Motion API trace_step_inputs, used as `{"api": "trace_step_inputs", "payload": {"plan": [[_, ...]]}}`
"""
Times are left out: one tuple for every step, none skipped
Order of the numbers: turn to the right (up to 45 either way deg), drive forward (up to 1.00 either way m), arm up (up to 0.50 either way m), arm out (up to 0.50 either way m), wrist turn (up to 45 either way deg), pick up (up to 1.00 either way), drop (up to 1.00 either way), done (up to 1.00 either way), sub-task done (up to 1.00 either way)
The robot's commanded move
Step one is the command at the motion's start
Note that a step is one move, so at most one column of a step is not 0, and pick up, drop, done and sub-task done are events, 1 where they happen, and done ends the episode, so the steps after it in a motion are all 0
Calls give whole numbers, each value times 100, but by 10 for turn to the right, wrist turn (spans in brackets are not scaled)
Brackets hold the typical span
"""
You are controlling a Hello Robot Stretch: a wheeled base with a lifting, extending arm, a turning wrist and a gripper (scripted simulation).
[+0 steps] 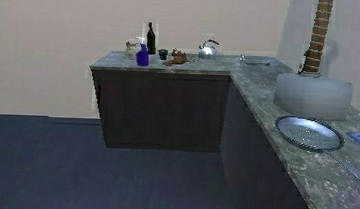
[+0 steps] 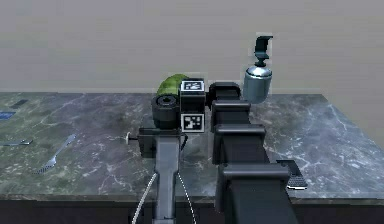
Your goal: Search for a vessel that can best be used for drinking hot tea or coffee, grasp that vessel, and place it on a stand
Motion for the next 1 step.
{"api": "trace_step_inputs", "payload": {"plan": [[0,0,0,0,450,0,0,0,0]]}}
